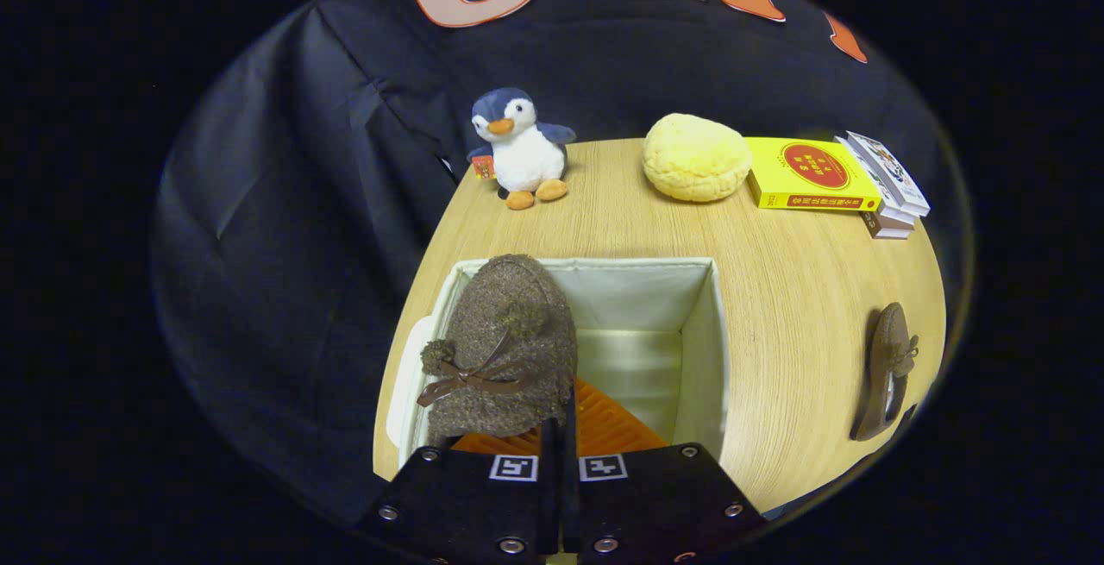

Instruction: Open the storage box then place both shoes into the box .Put the left shoe in first, then the right shoe, with the right side of both shoes facing outward in a uniform manner.

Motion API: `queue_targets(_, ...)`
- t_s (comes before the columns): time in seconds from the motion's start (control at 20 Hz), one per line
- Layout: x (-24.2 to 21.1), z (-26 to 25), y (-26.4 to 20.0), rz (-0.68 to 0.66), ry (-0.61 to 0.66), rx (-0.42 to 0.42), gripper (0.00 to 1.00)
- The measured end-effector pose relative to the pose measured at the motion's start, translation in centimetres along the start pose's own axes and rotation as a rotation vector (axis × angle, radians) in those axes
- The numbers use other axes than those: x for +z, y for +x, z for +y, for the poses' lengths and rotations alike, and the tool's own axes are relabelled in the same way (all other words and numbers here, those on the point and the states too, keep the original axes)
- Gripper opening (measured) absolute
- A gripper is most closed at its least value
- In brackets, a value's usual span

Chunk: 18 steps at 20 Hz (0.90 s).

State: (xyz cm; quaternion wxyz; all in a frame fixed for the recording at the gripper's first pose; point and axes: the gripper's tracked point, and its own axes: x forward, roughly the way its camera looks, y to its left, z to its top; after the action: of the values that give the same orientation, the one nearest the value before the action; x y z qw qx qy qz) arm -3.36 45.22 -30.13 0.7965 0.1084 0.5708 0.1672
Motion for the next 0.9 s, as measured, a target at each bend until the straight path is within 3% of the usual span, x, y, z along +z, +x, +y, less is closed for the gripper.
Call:
queue_targets(0.25, -3.3, -0.1, 3.4, 0.116, -0.006, -0.068, 0.05)
queue_targets(0.45, -5.4, 1.0, 3.9, 0.204, 0.050, -0.041, 0.09)
queue_targets(0.6, -6.2, 1.9, 3.3, 0.246, 0.008, 0.043, 0.17)
queue_targets(0.75, -5.2, 4.4, 0.7, 0.250, 0.062, 0.219, 0.23)
queue_targets(0.9, -2.4, 4.5, -2.3, 0.168, 0.034, 0.300, 0.40)
